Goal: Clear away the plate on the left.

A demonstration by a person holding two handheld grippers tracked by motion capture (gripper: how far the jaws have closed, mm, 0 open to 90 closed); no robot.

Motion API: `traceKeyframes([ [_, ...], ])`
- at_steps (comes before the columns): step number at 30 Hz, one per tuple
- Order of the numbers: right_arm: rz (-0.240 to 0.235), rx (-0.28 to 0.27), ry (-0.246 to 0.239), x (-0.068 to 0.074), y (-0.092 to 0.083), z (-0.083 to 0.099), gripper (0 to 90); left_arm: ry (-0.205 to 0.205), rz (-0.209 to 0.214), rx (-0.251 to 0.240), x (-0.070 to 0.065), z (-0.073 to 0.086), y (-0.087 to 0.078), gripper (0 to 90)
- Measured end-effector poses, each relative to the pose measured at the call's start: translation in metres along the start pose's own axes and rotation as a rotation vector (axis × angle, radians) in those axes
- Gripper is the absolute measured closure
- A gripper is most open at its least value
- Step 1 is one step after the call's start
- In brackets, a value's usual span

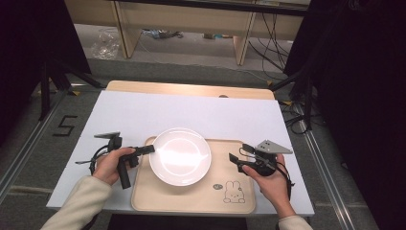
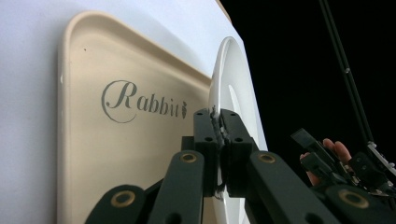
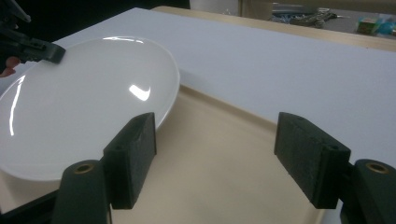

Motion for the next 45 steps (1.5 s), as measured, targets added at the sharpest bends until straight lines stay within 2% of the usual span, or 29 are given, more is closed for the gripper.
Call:
traceKeyframes([
  [4,0.009,-0.003,-0.012,-0.001,0.000,0.000,30.6,-0.003,-0.013,0.010,0.003,0.001,0.001,86.0],
  [5,0.005,0.005,0.012,0.001,-0.001,0.000,30.5,-0.006,-0.016,0.008,0.003,0.001,0.001,86.0],
  [6,0.006,0.005,0.012,0.001,-0.001,0.000,30.5,-0.009,-0.014,0.011,0.004,0.002,0.001,85.8],
  [9,-0.001,-0.001,-0.003,0.000,0.000,0.000,30.5,-0.007,-0.024,0.019,0.006,0.003,0.002,85.4],
  [10,0.010,-0.004,-0.012,-0.001,0.000,0.000,30.5,-0.009,-0.033,0.024,0.006,0.004,0.003,85.3],
  [11,0.008,0.004,0.011,0.001,-0.001,0.000,30.5,-0.009,-0.037,0.026,0.006,0.004,0.003,85.2],
  [13,0.006,0.003,0.011,0.001,-0.001,0.000,30.5,-0.012,-0.032,0.025,0.007,0.004,0.003,85.3],
  [19,0.000,0.000,-0.002,0.000,0.000,0.000,30.4,-0.001,-0.062,0.029,0.009,0.004,0.003,85.8],
  [20,0.012,-0.004,-0.012,-0.001,0.000,0.000,30.4,0.002,-0.067,0.031,0.009,0.004,0.003,86.0],
  [21,0.007,0.004,0.011,0.001,-0.001,0.000,30.4,0.013,-0.082,0.039,0.010,0.004,0.003,86.1],
  [22,0.003,0.001,0.001,0.000,0.000,0.000,30.4,0.053,-0.073,0.048,0.011,0.003,0.003,86.4],
  [23,0.002,0.001,-0.001,0.000,0.000,0.000,30.4,0.074,-0.087,0.060,0.013,0.003,0.003,86.7],
  [24,0.003,0.002,0.001,0.000,0.000,0.000,30.3,0.074,-0.076,0.060,0.012,0.003,0.003,86.8],
  [28,-0.013,-0.015,0.013,0.001,0.002,0.000,30.3,0.063,-0.088,0.072,0.013,0.003,0.003,86.8],
  [33,-0.015,-0.015,0.010,0.002,0.002,0.000,30.1,0.092,-0.114,0.075,0.015,0.004,0.004,86.3],
  [37,-0.015,-0.016,0.010,0.002,0.002,0.000,30.1,0.122,-0.140,0.110,0.017,0.004,0.003,84.1],
  [38,-0.018,-0.009,0.014,0.002,0.001,0.000,30.1,0.132,-0.166,0.098,0.016,0.003,0.003,79.9],
  [39,-0.018,-0.010,0.015,0.002,0.001,0.000,30.1,0.167,-0.189,0.105,0.015,0.002,0.002,77.4],
  [40,-0.015,-0.017,0.009,0.001,0.002,0.000,30.0,0.185,-0.192,0.099,0.014,0.002,0.001,75.7],
  [41,-0.014,-0.018,0.008,0.001,0.002,0.000,30.0,0.178,-0.174,0.077,0.011,0.000,0.000,74.0],
  [42,-0.015,-0.017,0.008,0.001,0.002,0.000,29.9,0.179,-0.146,0.077,0.009,-0.001,0.000,71.2],
  [43,-0.019,-0.008,0.016,0.002,0.001,0.000,30.0,0.206,-0.129,0.065,0.007,-0.002,0.000,66.8],
  [45,-0.020,-0.010,0.017,0.002,0.001,0.000,30.0,0.260,-0.132,0.041,0.003,-0.002,0.000,59.6],
])
Point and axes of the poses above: each handheld gripper's, and its own axes: y roughly forward along the jaws, z roughly out of its underside, x roughly to its left, the point moved 3 cm from there along y, roughly forward along the jaws, and after that the axes turned 11 degrees about z, right-handed, at the moved point
